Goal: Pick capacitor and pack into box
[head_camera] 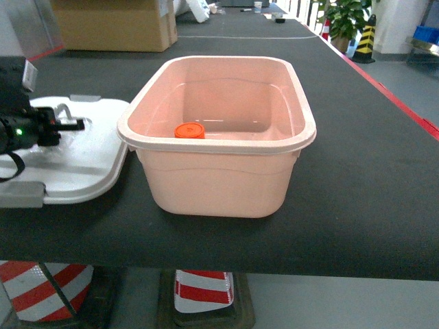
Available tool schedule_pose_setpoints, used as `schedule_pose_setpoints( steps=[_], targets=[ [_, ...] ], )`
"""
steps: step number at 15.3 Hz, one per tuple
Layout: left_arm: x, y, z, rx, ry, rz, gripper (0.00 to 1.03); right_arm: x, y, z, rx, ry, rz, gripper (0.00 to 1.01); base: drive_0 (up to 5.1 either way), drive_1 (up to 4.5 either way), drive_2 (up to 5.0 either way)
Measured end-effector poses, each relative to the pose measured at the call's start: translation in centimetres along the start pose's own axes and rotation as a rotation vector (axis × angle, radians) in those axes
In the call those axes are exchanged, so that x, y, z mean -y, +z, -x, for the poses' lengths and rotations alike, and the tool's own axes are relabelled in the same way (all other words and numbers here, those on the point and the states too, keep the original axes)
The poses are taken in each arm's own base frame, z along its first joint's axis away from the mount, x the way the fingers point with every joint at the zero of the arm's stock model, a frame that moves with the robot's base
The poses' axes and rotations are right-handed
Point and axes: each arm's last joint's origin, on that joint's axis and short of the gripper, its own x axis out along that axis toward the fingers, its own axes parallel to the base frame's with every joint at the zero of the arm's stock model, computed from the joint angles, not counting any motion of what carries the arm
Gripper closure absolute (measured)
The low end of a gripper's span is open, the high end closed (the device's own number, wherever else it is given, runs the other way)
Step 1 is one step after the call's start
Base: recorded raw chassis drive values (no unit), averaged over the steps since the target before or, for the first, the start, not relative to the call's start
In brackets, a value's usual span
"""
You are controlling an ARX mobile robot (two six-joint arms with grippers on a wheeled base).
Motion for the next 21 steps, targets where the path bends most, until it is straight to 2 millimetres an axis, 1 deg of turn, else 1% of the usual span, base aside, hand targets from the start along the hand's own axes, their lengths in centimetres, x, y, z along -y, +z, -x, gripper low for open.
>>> schedule_pose_setpoints(
  steps=[1,2,3,4,5,6,7,8,9,10,12,13,14,16,17,19,21],
  targets=[
    [-0.4,1.6,0.6,0.031,0.009,0.004,1.01,0.0,0.0,0.0,0.0,0.0,0.0,0.03,0.0,0.0,0.0],
    [-1.0,4.4,1.8,0.074,0.037,0.005,1.01,0.0,0.0,0.0,0.001,0.0,0.0,0.03,0.0,0.0,0.0],
    [-1.1,7.7,3.3,0.128,0.068,0.007,1.01,0.0,0.0,0.0,0.0,0.0,0.0,0.03,0.0,0.0,0.0],
    [-1.0,10.0,4.3,0.161,0.101,0.013,1.01,0.0,0.0,0.0,0.0,0.0,0.0,0.03,0.0,0.0,0.0],
    [0.3,13.2,6.2,0.222,0.113,0.023,1.01,0.0,0.0,0.0,0.0,0.0,0.0,0.03,0.0,0.0,0.0],
    [0.8,13.9,6.7,0.235,0.107,0.023,1.01,0.0,0.0,0.0,0.0,0.0,0.0,0.03,0.0,0.0,0.0],
    [1.8,14.6,7.3,0.255,0.097,0.023,1.01,0.0,0.0,0.0,0.0,0.0,0.0,0.03,0.0,0.0,0.0],
    [4.2,15.7,8.2,0.285,0.071,0.024,1.01,0.0,0.0,0.0,0.001,0.0,0.0,0.03,0.0,0.0,0.0],
    [7.1,16.2,8.9,0.293,0.021,0.026,1.01,0.0,0.0,0.0,0.001,0.0,0.0,0.03,0.0,0.0,0.0],
    [10.4,16.0,9.4,0.28,-0.037,0.035,1.01,0.0,0.0,0.0,0.001,0.0,0.0,0.03,0.0,0.0,0.0],
    [16.7,15.1,9.7,0.243,-0.136,0.039,1.01,0.0,0.0,0.0,0.001,0.0,0.0,0.03,0.0,0.0,0.0],
    [19.5,14.9,9.7,0.229,-0.167,0.051,1.01,0.0,0.0,0.0,0.0,0.0,0.0,0.03,0.0,0.0,0.0],
    [21.4,14.5,9.7,0.208,-0.182,0.056,1.01,0.0,0.0,0.0,0.0,0.0,0.0,0.03,0.0,0.0,0.0],
    [24.6,13.4,9.3,0.162,-0.207,0.055,1.01,0.0,0.0,0.0,0.001,0.0,0.0,0.03,0.0,0.0,0.0],
    [25.5,12.8,9.0,0.14,-0.215,0.053,1.01,0.0,0.0,0.0,0.0,0.0,0.0,0.03,0.0,0.0,0.0],
    [27.0,11.5,8.1,0.089,-0.214,0.049,1.01,0.0,0.0,0.0,0.001,0.0,0.0,0.03,0.0,0.0,0.0],
    [27.6,10.6,7.4,0.04,-0.176,0.039,1.01,0.0,0.0,0.0,0.0,0.0,0.0,0.03,0.0,0.0,0.0]
  ],
)
